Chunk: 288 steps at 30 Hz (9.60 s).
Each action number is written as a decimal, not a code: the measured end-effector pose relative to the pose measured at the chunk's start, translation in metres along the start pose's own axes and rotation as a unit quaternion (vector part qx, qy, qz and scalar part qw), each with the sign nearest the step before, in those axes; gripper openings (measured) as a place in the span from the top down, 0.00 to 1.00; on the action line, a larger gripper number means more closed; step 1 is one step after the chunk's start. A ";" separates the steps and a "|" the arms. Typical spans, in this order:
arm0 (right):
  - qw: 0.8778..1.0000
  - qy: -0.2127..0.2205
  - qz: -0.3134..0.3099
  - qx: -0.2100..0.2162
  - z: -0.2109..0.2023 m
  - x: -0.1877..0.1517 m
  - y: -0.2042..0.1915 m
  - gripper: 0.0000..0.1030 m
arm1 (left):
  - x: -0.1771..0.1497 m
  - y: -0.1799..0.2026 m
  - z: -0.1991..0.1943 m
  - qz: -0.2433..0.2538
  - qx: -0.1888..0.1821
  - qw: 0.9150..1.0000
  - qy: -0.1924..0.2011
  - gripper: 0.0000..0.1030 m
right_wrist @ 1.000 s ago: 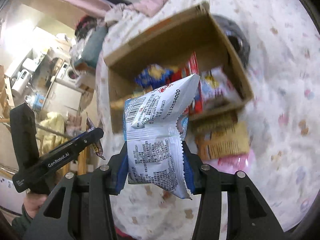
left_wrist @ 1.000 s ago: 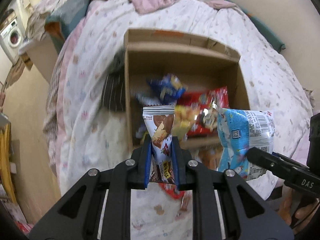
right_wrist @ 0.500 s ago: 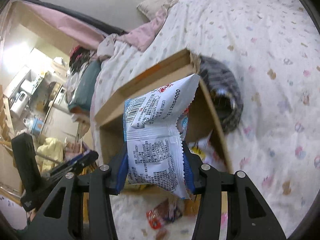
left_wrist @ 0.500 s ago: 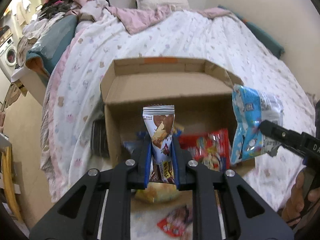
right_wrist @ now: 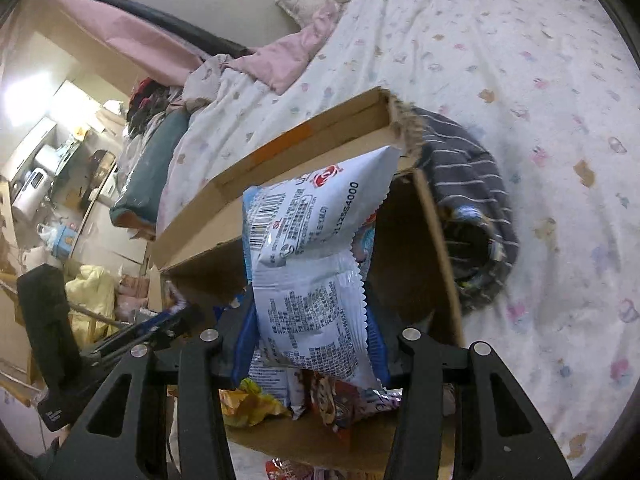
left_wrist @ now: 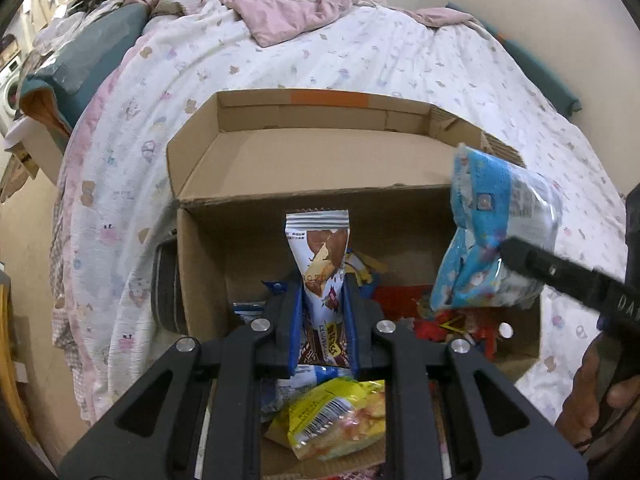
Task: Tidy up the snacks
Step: 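Lower both held snacks into the box and open both tools, then withdraw both open tools from the box toward the remaining pile, then grasp the red jerky pouch with the left tool and lift it, then carry the red pouch toward the box while the right tool grasps the pink packet, then lower both held snacks into the box and open both tools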
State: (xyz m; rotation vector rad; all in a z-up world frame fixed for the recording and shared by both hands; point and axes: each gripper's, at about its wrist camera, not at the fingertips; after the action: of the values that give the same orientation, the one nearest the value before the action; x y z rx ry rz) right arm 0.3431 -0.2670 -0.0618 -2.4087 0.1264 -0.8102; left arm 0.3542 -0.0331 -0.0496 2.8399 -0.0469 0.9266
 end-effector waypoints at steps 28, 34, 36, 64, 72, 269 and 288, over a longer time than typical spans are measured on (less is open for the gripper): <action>0.990 -0.099 -0.085 -0.055 0.034 -0.019 -0.013 0.44 | 0.000 -0.003 -0.005 0.005 0.009 1.000 0.006 0.85; 0.992 -0.073 -0.084 -0.058 0.006 -0.007 -0.016 0.20 | 0.002 -0.004 -0.007 0.001 0.004 1.000 0.011 0.85; 0.993 -0.046 -0.079 -0.073 -0.004 0.001 -0.010 0.20 | 0.002 -0.002 -0.007 0.004 0.003 1.000 0.012 0.85; 0.996 -0.074 -0.045 0.005 0.048 -0.022 -0.036 0.23 | 0.004 -0.036 -0.041 -0.058 0.026 0.997 0.053 0.36; 0.997 -0.060 -0.049 -0.007 0.031 -0.023 -0.033 0.23 | -0.005 -0.040 -0.061 -0.065 0.022 0.996 0.052 0.35; 1.000 -0.021 -0.018 0.006 -0.065 -0.029 0.001 0.91 | -0.066 0.081 -0.036 -0.017 -0.028 0.998 -0.045 0.55; 0.996 -0.071 0.033 0.031 0.006 -0.020 0.020 0.87 | -0.056 0.094 0.009 -0.008 0.029 0.997 -0.072 0.37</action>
State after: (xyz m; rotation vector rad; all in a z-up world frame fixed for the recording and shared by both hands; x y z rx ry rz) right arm 0.3319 -0.2751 -0.0870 -2.3811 0.1223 -0.6016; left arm 0.3069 -0.1287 -0.0763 2.9521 -0.0123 0.7303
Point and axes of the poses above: each gripper's, at about its wrist camera, not at the fingertips, and z roughly the way its jaws point, y to its right, x to its top, and after that the axes turned 7 degrees about y, right-handed
